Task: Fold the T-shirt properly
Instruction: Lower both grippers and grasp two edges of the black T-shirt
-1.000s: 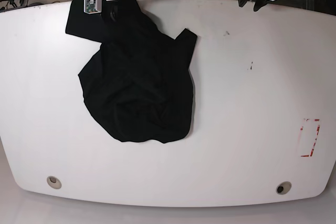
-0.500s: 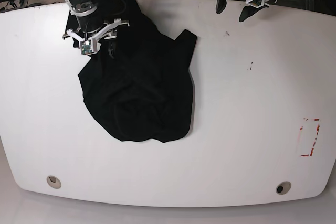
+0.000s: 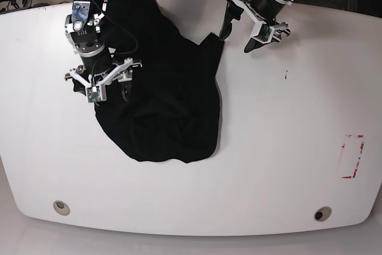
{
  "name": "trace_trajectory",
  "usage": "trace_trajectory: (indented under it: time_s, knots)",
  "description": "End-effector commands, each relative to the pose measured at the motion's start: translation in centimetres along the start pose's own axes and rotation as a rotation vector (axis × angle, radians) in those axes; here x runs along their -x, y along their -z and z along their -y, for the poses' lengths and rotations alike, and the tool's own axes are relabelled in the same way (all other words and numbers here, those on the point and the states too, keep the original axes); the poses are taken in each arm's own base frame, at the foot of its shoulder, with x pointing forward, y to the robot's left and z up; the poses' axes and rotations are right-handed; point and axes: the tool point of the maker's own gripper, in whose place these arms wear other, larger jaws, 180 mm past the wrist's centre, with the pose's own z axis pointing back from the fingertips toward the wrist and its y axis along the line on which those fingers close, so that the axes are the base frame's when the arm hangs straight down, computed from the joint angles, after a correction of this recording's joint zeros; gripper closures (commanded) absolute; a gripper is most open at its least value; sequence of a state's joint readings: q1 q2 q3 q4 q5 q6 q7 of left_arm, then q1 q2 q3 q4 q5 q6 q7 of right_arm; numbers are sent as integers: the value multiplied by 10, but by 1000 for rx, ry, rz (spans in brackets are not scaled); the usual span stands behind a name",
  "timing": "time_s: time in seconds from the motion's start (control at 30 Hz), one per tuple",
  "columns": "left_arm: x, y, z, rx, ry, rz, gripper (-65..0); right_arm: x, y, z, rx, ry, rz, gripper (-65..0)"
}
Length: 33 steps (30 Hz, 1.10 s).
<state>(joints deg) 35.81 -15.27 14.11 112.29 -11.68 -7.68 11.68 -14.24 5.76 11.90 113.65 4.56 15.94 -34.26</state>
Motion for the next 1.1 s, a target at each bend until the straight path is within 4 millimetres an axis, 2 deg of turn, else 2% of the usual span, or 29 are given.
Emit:
trace_trajectory:
  time_s: [0.0, 0.07, 0.4, 0.6, 0.77, 0.83, 1.07]
  knots:
    - [-4, 5, -4, 1, 8, 7, -392, -20, 8, 5, 7, -3, 47, -428]
    - [0, 9, -7, -2, 9, -14, -392, -28, 15, 10, 15, 2, 56, -428]
    - [9, 31, 1, 47, 29, -40, -392, -37, 49, 19, -8, -6, 44, -423]
    - [27, 42, 11, 85, 33, -88, -392, -29, 60, 26, -3, 7, 11, -423]
    - [33, 54, 14, 107, 48, -107, -392, -34, 70, 33, 3, 9, 9, -423]
    - [41, 56, 16, 115, 44, -127, -392, -38, 73, 35, 5, 10, 13, -423]
    - [37, 70, 13, 123, 70, -125, -390, -45, 95, 47, 7, 22, -8, -425]
